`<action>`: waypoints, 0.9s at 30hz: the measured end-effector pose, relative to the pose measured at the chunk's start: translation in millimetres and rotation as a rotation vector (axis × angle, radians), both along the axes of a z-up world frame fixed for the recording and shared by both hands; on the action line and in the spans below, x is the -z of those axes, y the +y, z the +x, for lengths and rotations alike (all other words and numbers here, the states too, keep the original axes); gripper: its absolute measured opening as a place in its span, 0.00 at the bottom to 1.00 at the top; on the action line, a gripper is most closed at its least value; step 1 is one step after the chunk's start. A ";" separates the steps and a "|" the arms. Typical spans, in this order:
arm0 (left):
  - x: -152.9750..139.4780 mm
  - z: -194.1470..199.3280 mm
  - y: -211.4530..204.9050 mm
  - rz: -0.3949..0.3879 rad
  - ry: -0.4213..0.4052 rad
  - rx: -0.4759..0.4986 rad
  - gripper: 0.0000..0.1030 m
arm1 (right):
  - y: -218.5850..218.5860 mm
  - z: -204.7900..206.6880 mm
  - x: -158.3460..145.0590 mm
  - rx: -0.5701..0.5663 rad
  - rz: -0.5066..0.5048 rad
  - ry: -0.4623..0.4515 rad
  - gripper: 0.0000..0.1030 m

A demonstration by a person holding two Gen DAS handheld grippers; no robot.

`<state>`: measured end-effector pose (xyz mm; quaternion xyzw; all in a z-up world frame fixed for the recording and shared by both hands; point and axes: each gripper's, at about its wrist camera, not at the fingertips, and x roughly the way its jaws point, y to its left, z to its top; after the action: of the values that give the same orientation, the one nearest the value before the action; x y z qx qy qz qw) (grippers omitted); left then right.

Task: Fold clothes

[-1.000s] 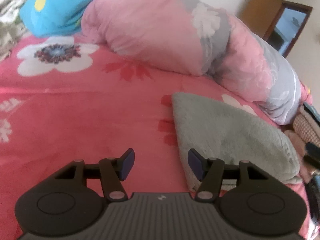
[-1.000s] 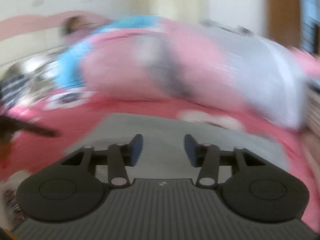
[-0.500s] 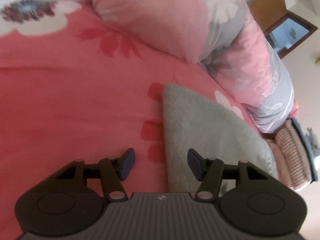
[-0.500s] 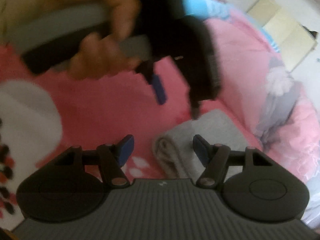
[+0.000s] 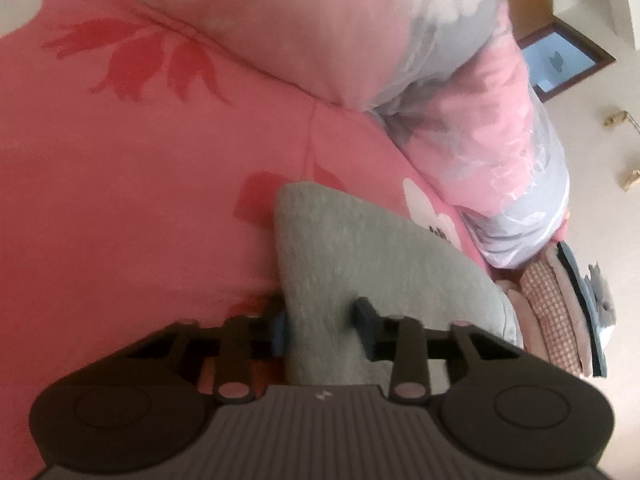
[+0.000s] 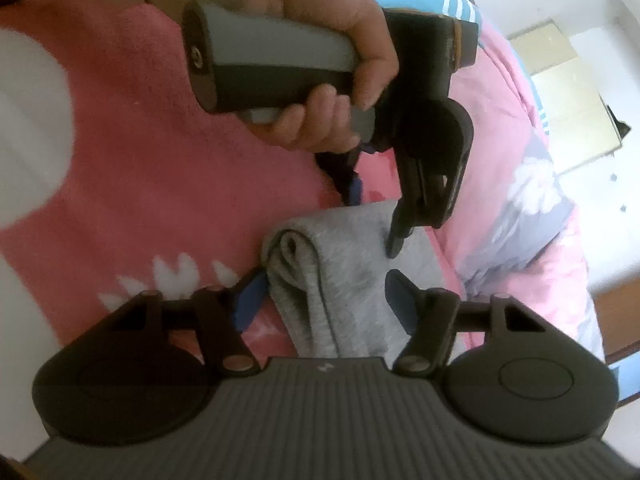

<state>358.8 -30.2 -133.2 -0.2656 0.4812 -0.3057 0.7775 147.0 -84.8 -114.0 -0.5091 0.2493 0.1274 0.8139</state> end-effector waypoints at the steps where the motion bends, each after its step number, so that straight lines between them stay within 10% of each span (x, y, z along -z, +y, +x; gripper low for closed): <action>1: 1.6 -0.3 -0.7 -0.008 0.000 -0.004 0.16 | 1.5 -0.8 0.1 0.000 0.004 0.001 0.51; 5: -3.5 -5.3 0.8 -0.021 -0.018 -0.031 0.11 | 6.9 -4.7 1.1 0.015 -0.011 -0.024 0.17; 16: -37.2 -11.1 48.9 -0.046 -0.042 -0.068 0.10 | 23.1 -19.4 -33.3 0.067 0.251 -0.050 0.11; 27: -61.0 -17.3 172.4 0.207 -0.098 -0.202 0.10 | 116.0 -9.5 -68.4 -0.091 0.580 0.017 0.10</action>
<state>341.5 142.3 -72.2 -0.2159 0.4422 -0.1871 0.8502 137.5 31.2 -45.6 -0.2646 0.1860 0.2342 0.9168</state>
